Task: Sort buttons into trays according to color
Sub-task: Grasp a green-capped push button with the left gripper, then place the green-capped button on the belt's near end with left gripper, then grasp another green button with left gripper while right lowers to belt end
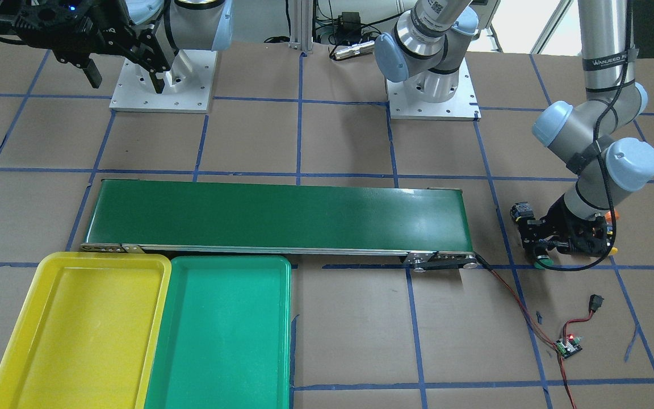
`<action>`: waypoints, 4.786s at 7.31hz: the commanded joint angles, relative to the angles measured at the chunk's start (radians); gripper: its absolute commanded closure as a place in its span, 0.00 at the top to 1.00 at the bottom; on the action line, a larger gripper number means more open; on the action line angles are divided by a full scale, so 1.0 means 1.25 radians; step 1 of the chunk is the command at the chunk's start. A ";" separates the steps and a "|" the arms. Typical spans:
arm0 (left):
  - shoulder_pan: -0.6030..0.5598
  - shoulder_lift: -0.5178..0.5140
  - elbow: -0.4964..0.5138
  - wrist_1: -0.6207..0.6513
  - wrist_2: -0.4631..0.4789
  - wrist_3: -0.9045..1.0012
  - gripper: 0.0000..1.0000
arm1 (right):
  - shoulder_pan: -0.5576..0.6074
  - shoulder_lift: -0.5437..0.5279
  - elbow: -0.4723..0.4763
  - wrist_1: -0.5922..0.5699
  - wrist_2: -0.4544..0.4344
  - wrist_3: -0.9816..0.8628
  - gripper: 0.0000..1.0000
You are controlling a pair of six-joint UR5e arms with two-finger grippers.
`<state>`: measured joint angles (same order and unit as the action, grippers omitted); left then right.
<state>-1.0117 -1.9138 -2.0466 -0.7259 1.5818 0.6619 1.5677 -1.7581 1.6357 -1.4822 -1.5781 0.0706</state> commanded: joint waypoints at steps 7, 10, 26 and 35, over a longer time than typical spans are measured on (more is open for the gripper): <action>-0.187 0.153 0.080 -0.264 -0.006 0.252 0.00 | 0.000 -0.021 0.032 -0.010 -0.002 -0.001 1.00; -0.341 0.180 0.052 -0.260 -0.011 0.496 0.00 | 0.000 -0.022 0.033 -0.005 -0.003 -0.001 1.00; 0.104 0.165 -0.038 -0.131 -0.079 0.121 1.00 | -0.004 -0.007 0.083 -0.103 -0.011 0.434 1.00; 0.100 0.106 -0.076 -0.130 -0.051 -0.024 0.00 | 0.015 0.036 0.165 -0.170 0.006 0.804 1.00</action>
<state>-0.8811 -1.7891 -2.1710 -0.8708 1.5007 0.6176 1.5814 -1.7315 1.8416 -1.6502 -1.5704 1.0400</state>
